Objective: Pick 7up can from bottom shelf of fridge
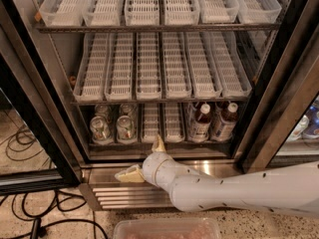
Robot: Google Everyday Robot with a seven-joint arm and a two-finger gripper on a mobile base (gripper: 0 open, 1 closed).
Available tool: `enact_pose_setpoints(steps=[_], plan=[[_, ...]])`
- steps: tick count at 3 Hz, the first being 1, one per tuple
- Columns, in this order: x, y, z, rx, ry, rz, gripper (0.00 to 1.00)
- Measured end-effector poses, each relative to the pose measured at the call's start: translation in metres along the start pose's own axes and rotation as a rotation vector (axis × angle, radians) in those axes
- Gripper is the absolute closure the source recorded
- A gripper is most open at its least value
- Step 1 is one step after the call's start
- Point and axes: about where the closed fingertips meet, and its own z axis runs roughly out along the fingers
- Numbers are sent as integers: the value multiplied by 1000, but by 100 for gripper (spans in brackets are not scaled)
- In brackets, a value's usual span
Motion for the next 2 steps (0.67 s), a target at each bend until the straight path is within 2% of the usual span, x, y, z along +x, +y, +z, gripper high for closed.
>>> enact_pose_setpoints(steps=[2], plan=[[6,5,28,54,-51,16,0]])
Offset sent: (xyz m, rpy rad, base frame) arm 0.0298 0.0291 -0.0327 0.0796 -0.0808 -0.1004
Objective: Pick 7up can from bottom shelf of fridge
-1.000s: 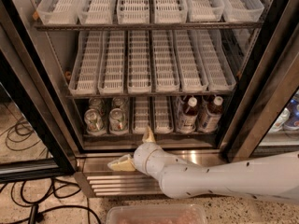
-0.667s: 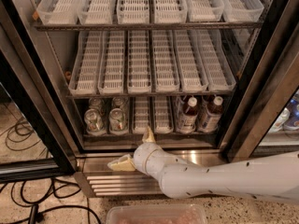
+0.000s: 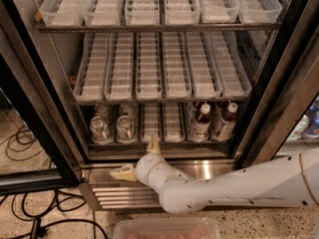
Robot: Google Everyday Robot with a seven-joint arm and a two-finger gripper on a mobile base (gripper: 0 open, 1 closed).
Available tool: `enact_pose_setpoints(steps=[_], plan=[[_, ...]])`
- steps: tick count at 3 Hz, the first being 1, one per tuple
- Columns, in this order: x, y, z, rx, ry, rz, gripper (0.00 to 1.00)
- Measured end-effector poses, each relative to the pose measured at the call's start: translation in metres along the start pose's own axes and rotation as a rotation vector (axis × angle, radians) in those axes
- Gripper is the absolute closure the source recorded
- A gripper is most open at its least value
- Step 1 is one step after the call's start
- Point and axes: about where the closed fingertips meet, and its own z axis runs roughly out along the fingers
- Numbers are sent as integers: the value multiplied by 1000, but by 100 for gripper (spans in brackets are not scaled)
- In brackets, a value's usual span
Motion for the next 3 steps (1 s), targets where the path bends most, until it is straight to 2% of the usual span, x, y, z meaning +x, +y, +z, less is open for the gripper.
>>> enact_pose_setpoints(steps=[1,3], plan=[[6,3,20,49,-26,24,0],[1,-1,53,123,-109,61,15]])
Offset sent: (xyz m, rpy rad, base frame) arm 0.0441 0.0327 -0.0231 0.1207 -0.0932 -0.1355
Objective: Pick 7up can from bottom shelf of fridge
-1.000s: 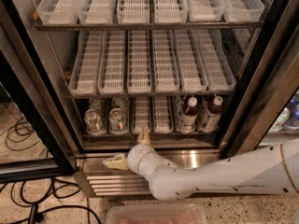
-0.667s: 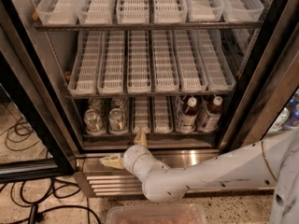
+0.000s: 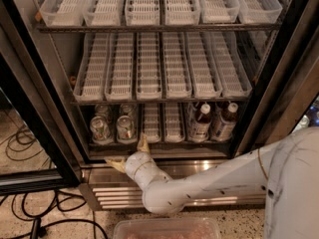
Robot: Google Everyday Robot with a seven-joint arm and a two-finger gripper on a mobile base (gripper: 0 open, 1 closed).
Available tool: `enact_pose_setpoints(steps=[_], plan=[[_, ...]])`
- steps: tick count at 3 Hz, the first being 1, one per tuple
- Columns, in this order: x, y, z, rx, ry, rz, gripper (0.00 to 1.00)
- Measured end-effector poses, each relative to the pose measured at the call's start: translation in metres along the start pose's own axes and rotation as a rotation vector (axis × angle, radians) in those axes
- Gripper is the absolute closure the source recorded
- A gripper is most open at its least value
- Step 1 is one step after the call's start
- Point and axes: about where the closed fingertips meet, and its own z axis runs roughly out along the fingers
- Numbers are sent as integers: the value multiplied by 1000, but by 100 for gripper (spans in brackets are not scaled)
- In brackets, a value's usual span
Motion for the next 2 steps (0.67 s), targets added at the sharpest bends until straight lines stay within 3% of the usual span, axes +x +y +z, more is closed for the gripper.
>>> enact_pose_setpoints(steps=[1,2], plan=[[-5,-3,12,38,-37,-1,32],[-7,-8,18,76,-57,-2,36]])
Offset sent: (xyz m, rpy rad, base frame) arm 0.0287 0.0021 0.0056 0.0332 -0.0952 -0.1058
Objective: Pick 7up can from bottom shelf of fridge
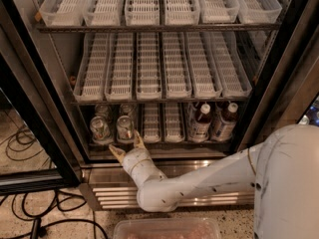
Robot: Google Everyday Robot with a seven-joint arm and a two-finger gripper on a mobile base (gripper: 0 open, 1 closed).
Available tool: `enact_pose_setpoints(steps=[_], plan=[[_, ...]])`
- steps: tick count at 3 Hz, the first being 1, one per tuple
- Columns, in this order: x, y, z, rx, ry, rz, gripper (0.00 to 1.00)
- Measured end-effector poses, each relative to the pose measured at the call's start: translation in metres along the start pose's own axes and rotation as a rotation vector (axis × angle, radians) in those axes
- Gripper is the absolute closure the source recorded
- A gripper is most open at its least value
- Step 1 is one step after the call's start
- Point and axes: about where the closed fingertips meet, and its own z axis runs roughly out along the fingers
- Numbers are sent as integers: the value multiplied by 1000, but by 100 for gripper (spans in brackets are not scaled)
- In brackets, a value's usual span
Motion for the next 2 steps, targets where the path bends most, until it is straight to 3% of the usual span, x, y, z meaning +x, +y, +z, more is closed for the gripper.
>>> enact_pose_setpoints(steps=[2], plan=[[1,-8,6,60,-3,-10,35]])
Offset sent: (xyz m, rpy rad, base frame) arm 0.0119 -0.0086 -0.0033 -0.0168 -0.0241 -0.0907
